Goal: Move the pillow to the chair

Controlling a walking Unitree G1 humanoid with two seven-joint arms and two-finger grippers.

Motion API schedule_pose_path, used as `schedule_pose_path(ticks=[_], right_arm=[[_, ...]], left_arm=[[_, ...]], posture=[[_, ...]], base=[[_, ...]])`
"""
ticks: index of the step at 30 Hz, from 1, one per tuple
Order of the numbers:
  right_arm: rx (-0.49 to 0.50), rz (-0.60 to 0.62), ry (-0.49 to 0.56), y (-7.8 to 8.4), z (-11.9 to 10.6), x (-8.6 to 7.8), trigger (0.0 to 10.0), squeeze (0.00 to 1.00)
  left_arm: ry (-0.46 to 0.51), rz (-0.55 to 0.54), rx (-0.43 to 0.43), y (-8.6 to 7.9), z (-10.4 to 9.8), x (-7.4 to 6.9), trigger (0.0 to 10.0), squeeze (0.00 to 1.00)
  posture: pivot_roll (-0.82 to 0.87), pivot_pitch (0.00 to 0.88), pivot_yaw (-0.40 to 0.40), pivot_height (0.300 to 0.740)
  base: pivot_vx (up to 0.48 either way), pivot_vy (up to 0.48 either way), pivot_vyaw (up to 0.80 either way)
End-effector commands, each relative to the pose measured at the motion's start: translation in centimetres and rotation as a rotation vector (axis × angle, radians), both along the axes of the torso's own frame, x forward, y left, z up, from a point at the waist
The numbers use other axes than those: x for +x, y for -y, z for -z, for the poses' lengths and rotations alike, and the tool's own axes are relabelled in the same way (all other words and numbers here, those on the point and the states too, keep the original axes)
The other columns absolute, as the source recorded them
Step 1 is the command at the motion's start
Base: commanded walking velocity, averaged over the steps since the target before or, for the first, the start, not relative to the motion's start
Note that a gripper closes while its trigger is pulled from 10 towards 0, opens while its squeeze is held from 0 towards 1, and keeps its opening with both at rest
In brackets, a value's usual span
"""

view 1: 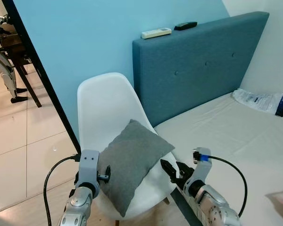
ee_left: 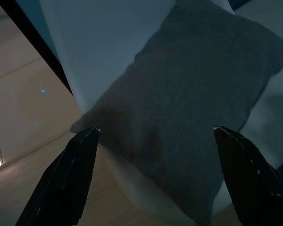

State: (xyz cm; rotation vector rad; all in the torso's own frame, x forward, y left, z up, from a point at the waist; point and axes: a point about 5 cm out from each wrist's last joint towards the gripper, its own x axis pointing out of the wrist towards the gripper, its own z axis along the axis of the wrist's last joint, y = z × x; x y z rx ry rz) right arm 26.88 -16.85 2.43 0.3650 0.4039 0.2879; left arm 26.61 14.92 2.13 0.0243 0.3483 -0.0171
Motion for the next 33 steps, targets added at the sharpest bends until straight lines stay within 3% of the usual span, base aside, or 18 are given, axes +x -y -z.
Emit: schedule_pose_path(ticks=[1,6,33], right_arm=[[-0.012,0.013,-0.013,0.0,0.4,-0.2,10.0,0.00],[-0.026,0.045,-0.019,0.7,0.6,-0.2,10.0,0.00],[-0.038,0.064,-0.027,0.7,1.1,-0.1,10.0,0.00]], left_arm=[[-0.048,0.001,-0.007,-0.1,1.0,-0.7,10.0,0.00],[-0.070,0.024,-0.009,0.5,1.4,-1.3,10.0,0.00],[-0.041,0.046,-0.017,1.1,0.6,-0.4,10.0,0.00]], posture=[[-0.08,0.035,0.020,0.740],[-0.09,0.048,0.028,0.740],[-0.09,0.063,0.036,0.740]], base=[[-0.270,0.000,0.00],[-0.313,0.000,0.00],[-0.342,0.000,0.00]])
